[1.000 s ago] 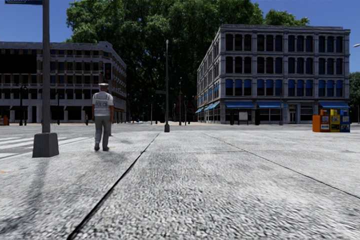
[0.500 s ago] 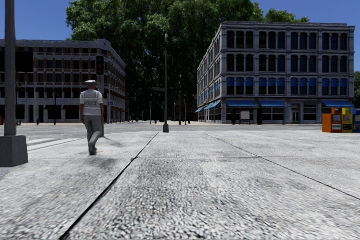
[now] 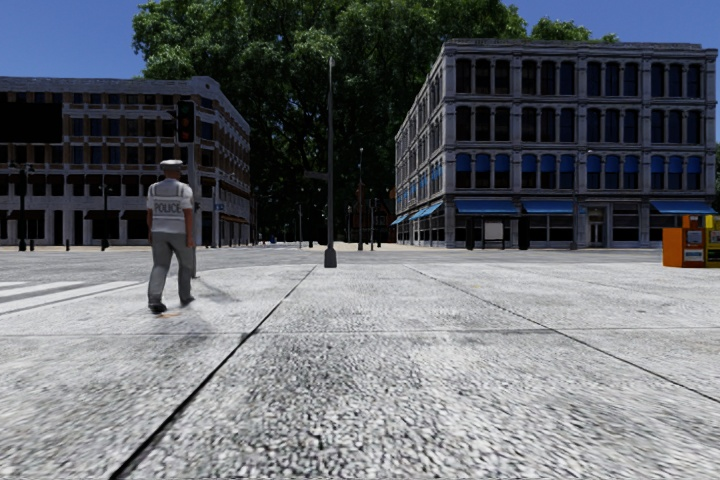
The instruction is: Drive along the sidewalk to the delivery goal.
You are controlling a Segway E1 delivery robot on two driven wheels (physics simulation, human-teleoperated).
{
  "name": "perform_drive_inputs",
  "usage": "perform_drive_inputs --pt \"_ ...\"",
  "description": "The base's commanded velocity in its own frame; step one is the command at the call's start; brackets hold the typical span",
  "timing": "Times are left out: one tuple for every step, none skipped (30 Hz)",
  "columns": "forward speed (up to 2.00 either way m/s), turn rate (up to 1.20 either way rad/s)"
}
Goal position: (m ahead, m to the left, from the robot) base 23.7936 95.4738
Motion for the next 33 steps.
perform_drive_inputs --pt "1.28 0.04" --pt "1.28 0.04" --pt "1.27 0.04" --pt "1.27 0.04" --pt "1.24 0.08" --pt "1.22 0.11" --pt "1.21 0.13" --pt "1.21 0.13" --pt "1.2 0.16" --pt "1.2 0.17" --pt "1.2 0.2" --pt "1.2 0.2" --pt "1.2 0.23" --pt "1.2 0.26" --pt "1.2 0.28" --pt "1.2 0.28" --pt "1.2 0.3" --pt "1.2 0.31" --pt "1.2 0.31" --pt "1.2 0.31" --pt "1.2 0.31" --pt "1.2 0.31" --pt "1.2 0.31" --pt "1.2 0.32" --pt "1.2 0.32" --pt "1.2 0.32" --pt "1.2 0.32" --pt "1.2 0.32" --pt "1.2 0.32" --pt "1.2 0.32" --pt "1.2 0.32" --pt "1.21 0.32" --pt "1.21 0.32"
